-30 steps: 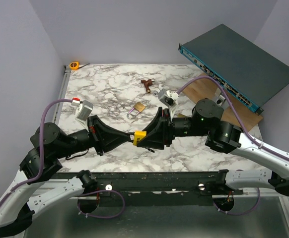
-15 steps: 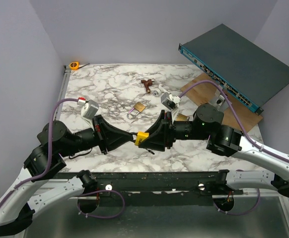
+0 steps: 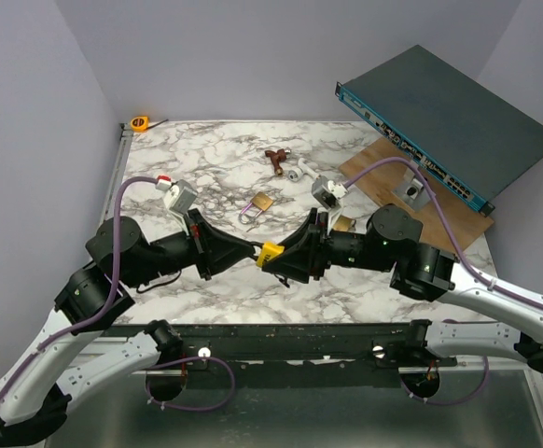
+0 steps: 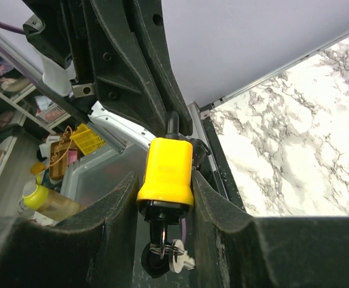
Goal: Lock with the key
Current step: Lock the lock.
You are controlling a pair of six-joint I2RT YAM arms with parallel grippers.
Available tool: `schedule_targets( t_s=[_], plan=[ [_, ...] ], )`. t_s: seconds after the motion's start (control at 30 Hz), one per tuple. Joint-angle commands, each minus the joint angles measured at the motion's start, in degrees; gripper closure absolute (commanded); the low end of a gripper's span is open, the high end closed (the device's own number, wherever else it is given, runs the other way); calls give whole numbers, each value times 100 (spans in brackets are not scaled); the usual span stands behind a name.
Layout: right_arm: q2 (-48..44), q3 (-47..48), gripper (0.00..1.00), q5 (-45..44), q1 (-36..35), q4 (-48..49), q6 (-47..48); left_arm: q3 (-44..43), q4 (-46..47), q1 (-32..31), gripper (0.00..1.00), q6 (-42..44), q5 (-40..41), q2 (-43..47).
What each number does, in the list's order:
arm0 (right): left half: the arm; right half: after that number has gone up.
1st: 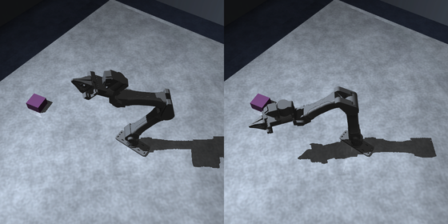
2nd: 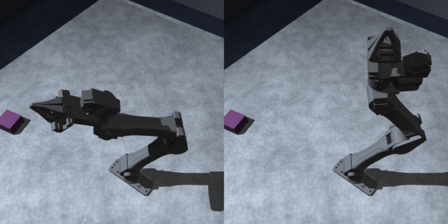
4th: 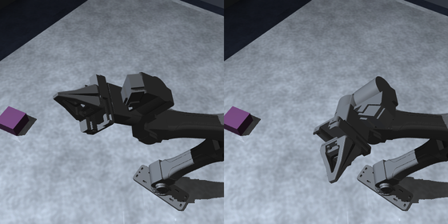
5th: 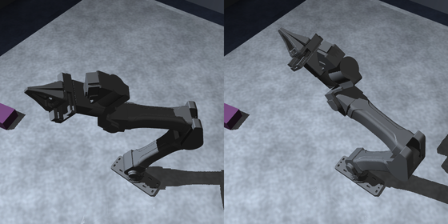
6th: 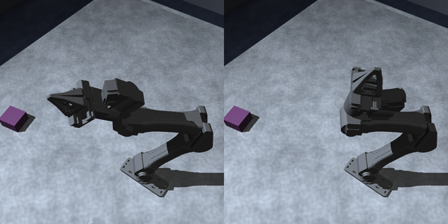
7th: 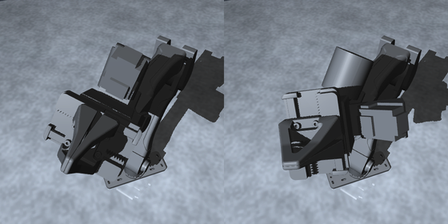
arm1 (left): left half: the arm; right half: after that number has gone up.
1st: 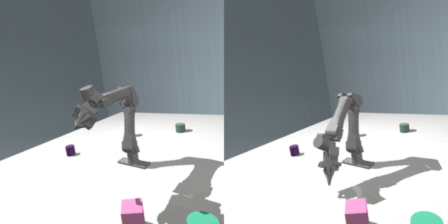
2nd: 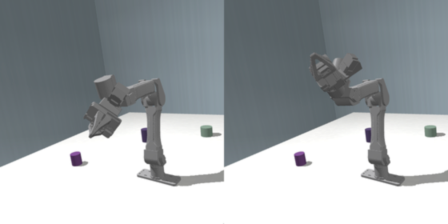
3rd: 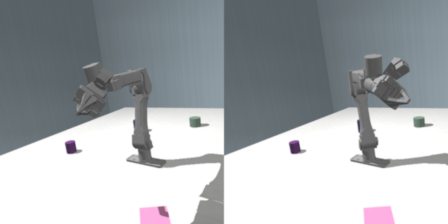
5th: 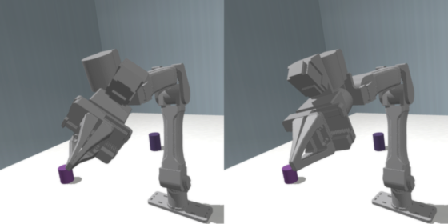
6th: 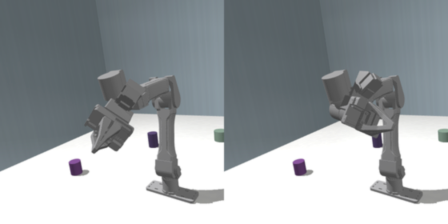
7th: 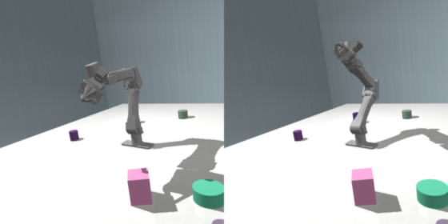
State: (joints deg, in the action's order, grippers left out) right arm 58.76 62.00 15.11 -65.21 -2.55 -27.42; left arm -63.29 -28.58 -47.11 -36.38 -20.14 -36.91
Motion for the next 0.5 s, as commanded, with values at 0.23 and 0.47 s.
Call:
schedule_targets(
  t_s=[0.23,0.47],
  plan=[
    [-29,-152,61,-662,15,301,20,-232,783,407,100,-659,-948,-41],
    [-356,-266,29,-966,18,-2,82,-335,727,658,100,-540,-956,17]
  ],
)
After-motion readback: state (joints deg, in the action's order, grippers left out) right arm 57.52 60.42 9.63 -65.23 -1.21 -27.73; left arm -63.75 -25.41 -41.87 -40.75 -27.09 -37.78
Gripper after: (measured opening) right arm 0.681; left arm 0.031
